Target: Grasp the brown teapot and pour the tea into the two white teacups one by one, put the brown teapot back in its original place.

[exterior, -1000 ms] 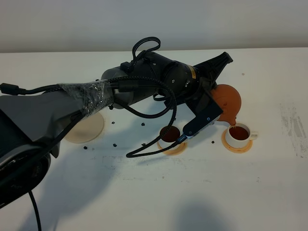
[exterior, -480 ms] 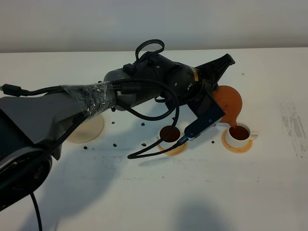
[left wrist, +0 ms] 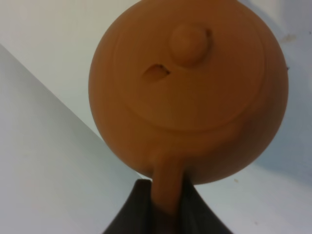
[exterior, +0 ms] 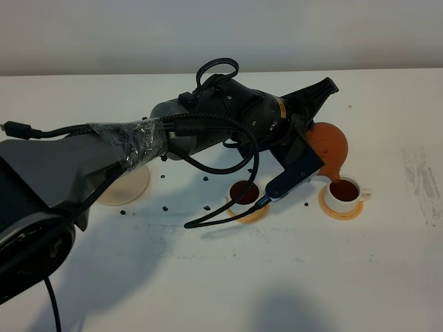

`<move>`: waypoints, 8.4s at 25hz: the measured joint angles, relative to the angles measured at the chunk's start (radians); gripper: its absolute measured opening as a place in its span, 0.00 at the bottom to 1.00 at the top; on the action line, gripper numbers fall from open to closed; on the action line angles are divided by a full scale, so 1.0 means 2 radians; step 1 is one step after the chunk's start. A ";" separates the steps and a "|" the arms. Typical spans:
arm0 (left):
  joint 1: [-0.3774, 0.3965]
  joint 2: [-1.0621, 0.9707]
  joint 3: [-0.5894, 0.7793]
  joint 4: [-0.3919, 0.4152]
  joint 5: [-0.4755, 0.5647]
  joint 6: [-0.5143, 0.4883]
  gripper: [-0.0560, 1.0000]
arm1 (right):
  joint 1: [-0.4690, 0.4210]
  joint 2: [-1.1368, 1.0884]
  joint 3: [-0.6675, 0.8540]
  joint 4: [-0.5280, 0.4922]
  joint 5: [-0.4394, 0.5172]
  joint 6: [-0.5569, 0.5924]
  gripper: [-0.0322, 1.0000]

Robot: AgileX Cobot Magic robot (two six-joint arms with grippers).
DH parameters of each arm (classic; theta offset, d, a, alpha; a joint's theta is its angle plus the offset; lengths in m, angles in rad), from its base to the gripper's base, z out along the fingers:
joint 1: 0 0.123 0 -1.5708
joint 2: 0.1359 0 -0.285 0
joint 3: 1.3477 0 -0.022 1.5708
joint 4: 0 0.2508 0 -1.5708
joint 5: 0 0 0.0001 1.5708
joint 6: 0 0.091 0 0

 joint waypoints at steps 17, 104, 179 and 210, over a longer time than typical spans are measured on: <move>-0.001 -0.007 0.000 -0.032 0.012 -0.057 0.12 | 0.000 0.000 0.000 0.000 0.000 0.000 0.53; -0.021 -0.170 0.251 -0.129 0.059 -0.636 0.12 | 0.000 0.000 0.000 0.001 0.000 0.000 0.53; 0.299 -0.244 0.426 -0.102 0.017 -0.770 0.12 | 0.000 0.000 0.000 0.001 0.000 0.000 0.53; 0.308 -0.259 0.426 -0.113 0.020 -0.797 0.58 | 0.000 0.000 0.000 0.001 0.000 0.000 0.53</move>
